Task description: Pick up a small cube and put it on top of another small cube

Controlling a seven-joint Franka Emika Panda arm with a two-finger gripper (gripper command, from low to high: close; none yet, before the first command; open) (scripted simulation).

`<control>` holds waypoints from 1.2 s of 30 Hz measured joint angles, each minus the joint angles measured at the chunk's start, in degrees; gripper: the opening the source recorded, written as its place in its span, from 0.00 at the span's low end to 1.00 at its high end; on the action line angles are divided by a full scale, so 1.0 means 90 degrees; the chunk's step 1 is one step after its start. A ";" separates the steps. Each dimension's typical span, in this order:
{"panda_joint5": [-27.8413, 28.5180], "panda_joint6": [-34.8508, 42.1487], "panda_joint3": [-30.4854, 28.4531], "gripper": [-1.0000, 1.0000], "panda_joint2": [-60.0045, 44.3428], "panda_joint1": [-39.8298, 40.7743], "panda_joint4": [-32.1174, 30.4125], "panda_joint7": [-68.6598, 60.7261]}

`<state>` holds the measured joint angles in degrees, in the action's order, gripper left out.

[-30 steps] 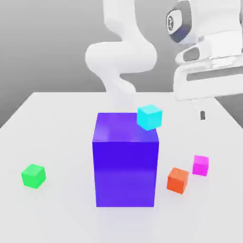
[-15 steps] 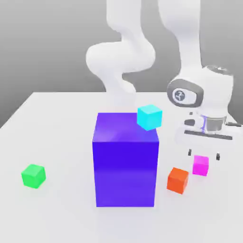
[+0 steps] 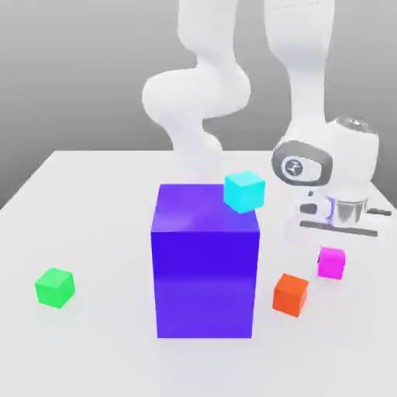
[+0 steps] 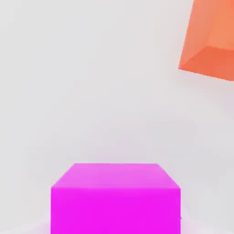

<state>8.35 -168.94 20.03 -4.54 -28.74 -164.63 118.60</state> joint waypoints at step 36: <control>-0.0700 0.1611 -0.2005 0.00 0.0364 0.4549 0.1418 -0.7524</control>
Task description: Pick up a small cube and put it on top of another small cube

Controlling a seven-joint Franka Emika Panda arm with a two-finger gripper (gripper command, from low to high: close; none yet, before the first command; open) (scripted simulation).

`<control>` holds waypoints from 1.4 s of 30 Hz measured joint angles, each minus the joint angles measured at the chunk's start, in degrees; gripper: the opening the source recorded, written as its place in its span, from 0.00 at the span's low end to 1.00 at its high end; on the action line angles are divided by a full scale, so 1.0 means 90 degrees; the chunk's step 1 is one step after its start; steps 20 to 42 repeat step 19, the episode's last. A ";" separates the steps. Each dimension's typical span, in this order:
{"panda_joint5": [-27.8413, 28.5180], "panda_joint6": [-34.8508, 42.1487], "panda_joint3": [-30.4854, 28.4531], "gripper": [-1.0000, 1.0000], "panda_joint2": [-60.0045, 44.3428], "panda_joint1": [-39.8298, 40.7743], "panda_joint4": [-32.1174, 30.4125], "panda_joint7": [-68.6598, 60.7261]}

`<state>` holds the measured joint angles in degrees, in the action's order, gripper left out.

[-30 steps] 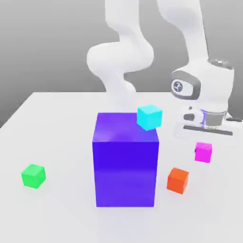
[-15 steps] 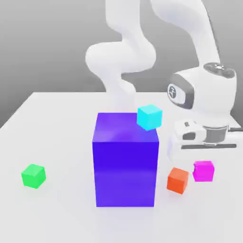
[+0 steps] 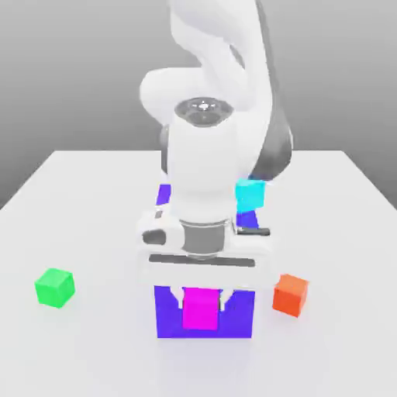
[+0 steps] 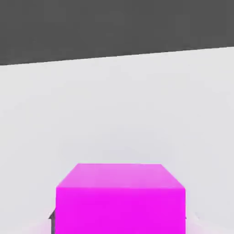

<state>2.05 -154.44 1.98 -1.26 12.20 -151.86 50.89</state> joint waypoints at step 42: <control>-0.0660 -0.1049 -0.1201 1.00 -0.0602 0.2623 -0.0601 -0.0006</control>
